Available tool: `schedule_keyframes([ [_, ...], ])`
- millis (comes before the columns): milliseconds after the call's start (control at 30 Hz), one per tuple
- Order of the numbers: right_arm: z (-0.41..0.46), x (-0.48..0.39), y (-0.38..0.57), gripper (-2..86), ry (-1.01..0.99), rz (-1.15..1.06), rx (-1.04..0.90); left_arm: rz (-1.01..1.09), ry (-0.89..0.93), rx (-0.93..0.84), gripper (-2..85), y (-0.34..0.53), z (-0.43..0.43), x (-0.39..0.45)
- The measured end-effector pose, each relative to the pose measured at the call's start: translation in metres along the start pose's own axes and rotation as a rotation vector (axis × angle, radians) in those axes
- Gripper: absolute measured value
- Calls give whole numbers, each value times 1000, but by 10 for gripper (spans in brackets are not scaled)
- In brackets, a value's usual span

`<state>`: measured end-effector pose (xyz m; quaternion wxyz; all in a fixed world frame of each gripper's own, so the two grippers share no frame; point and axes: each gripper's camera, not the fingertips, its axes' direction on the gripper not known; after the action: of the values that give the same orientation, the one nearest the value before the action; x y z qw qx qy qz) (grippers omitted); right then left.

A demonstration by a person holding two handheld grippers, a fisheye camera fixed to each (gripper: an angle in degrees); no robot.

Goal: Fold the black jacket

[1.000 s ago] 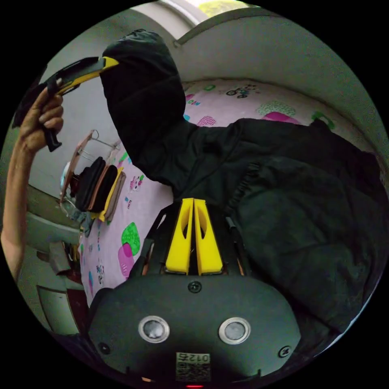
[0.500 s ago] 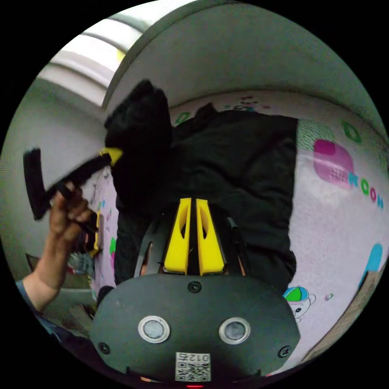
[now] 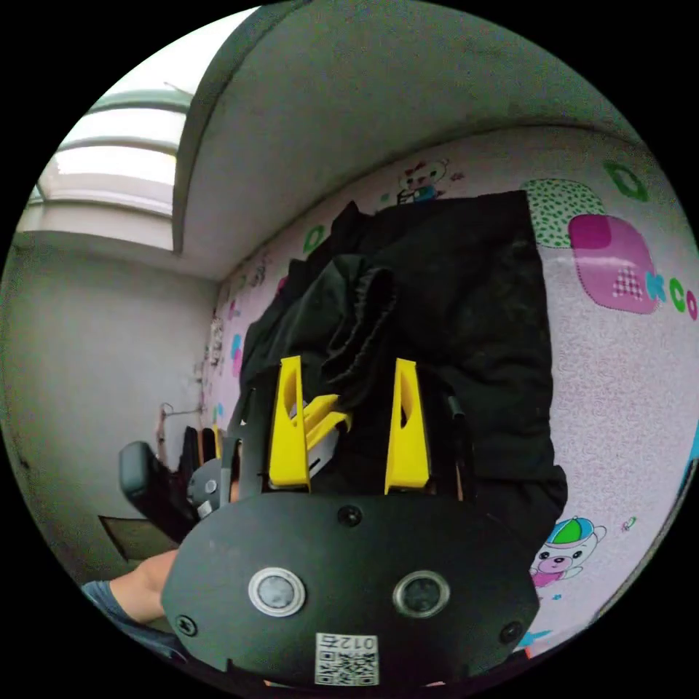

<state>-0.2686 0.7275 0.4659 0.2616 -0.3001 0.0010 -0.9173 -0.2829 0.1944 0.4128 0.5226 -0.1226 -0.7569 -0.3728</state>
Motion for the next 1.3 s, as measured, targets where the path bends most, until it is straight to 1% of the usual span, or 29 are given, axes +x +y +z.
schedule_keyframes([
  [67,7,-11,-6,98,154,-57,-36,20,11,6,8,4,-7,-1],
  [133,2,-12,-9,80,218,-64,-17,25,65,17,7,12,-19,-5],
  [267,-20,3,-17,52,141,-82,-31,-28,97,82,6,44,-63,-42],
  [333,-33,7,-23,41,69,-113,-58,-74,45,95,5,53,-78,-76],
  [367,-46,4,-27,33,15,-151,-49,-136,1,92,6,57,-87,-106],
  [433,-68,-3,-32,28,-29,-225,-21,-256,-49,77,6,62,-97,-168],
  [467,-78,-5,-35,27,-11,-261,-12,-284,-52,67,6,64,-97,-181],
  [533,-77,7,-40,23,22,-237,-53,-310,-36,-8,6,66,-80,-208],
  [600,-63,28,-40,7,122,-177,-137,-329,-84,-171,6,76,-37,-222],
  [633,-55,40,-37,-2,220,-155,-162,-323,-88,-228,6,83,-20,-224],
  [667,-52,51,-34,-6,277,-139,-179,-328,-89,-232,6,87,-15,-224],
  [733,-60,62,-28,-8,191,-99,-132,-335,-100,-231,6,92,-12,-221],
  [800,-70,62,-24,-9,190,-95,-104,-304,-136,-197,7,88,-25,-212],
  [867,-86,43,-21,-9,292,-172,-42,-293,-164,-143,7,83,-42,-207],
  [967,-101,11,-28,-9,287,-274,49,-261,-181,-61,8,66,-66,-200],
  [1033,-101,-13,-36,-9,268,-345,85,-254,-144,-41,8,44,-69,-199],
  [1100,-89,-35,-47,-9,257,-398,52,-242,-116,-51,7,23,-63,-194],
  [1200,-51,-58,-69,-10,330,-439,-67,-151,-189,-71,7,-13,-47,-172],
  [1267,-17,-51,-89,-10,416,-388,-216,-96,-190,-132,7,-28,-27,-164],
  [1300,-10,-47,-93,-10,412,-370,-245,-84,-165,-206,7,-33,-8,-164],
])
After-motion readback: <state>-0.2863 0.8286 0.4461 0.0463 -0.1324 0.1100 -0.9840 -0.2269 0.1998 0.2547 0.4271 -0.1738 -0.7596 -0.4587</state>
